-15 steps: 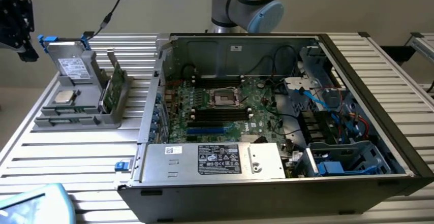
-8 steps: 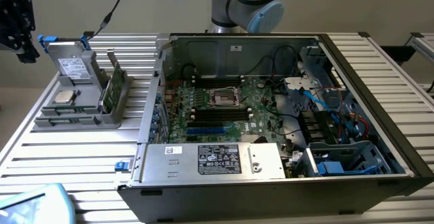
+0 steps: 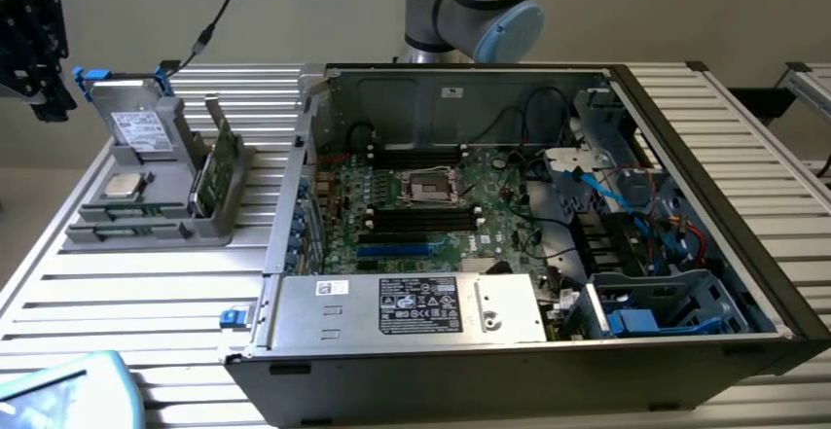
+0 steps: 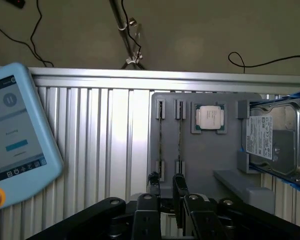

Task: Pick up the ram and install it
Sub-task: 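Pick up the ram and move it above insertion slot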

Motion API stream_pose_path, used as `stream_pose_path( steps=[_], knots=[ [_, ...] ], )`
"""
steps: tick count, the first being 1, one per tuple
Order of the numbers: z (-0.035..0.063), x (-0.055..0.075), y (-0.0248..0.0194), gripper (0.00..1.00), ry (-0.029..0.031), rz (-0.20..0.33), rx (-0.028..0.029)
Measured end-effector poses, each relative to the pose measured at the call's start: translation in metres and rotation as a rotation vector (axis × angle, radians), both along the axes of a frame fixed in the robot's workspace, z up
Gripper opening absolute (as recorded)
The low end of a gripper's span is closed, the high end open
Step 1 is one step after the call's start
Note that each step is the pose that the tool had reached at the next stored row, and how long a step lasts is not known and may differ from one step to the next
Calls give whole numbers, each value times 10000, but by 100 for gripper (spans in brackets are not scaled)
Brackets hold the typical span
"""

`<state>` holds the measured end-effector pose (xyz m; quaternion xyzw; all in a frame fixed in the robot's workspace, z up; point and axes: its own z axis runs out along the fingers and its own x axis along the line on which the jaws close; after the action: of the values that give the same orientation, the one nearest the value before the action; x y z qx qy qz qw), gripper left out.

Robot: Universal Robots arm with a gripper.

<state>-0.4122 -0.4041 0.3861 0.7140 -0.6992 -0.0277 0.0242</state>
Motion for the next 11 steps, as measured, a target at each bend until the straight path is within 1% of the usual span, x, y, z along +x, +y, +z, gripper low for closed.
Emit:
stream_pose_path(
  steps=[4, 5, 7, 11],
  knots=[
    [0, 0, -1, 27, 0, -1, 0],
    [0, 0, -2, 33, 0, 0, 0],
    [-2, 0, -2, 33, 0, -1, 3],
    [-67, 1, -2, 33, -1, 9, 7]
  ],
)
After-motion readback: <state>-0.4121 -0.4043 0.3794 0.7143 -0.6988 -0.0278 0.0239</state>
